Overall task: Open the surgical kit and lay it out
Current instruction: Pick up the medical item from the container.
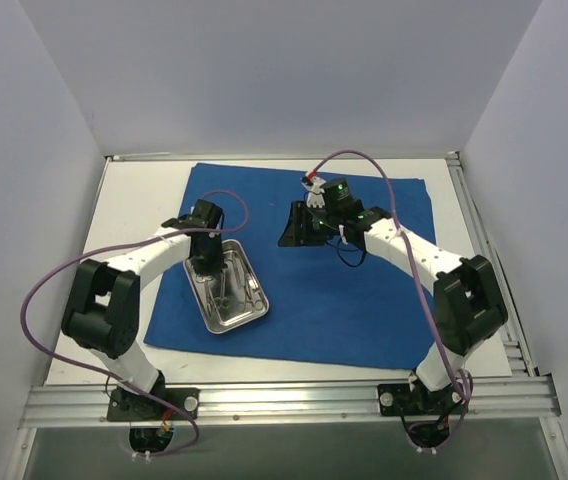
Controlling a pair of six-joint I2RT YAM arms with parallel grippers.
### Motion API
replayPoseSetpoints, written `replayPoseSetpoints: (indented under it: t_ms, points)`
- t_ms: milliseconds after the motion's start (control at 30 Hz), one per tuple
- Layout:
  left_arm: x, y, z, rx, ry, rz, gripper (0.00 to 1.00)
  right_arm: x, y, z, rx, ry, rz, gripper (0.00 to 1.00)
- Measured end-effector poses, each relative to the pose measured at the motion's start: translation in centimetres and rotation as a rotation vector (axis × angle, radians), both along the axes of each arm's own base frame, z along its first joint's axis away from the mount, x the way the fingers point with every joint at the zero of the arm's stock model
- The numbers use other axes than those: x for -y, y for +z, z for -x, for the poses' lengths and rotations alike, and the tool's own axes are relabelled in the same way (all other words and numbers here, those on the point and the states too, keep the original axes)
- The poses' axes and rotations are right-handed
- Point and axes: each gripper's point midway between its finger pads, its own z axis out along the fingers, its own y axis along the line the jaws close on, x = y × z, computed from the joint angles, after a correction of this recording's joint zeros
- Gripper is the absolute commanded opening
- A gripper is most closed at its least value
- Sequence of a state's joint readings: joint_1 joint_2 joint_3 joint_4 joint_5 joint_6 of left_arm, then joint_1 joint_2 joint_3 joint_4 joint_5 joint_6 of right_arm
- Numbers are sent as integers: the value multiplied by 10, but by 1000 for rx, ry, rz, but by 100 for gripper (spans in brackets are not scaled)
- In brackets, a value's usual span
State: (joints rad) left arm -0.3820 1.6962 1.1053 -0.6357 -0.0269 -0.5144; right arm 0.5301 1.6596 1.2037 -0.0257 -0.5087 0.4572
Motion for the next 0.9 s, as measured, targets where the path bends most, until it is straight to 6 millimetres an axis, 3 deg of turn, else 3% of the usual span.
replayPoseSetpoints:
  t_ms: [200,267,300,367,433,667,900]
  points:
    - [0,52,-3,131,-3,45,2,-17,-13,-7,-18,26,-1,41]
    - [0,61,-4,156,-4,55,2,-25,-13,-6,-22,42,-13,41]
    - [0,63,-3,155,-4,55,19,-29,-13,-6,-21,48,-19,41]
    - [0,58,-1,137,-8,52,39,-34,-11,-4,-20,60,-26,41]
    - [-1,49,4,101,0,48,46,-37,-9,-3,-17,69,-31,41]
    - [-8,10,33,-46,11,18,48,-37,-6,-2,-10,70,-34,41]
    - [-9,1,45,-94,18,12,49,-30,11,3,21,63,-52,41]
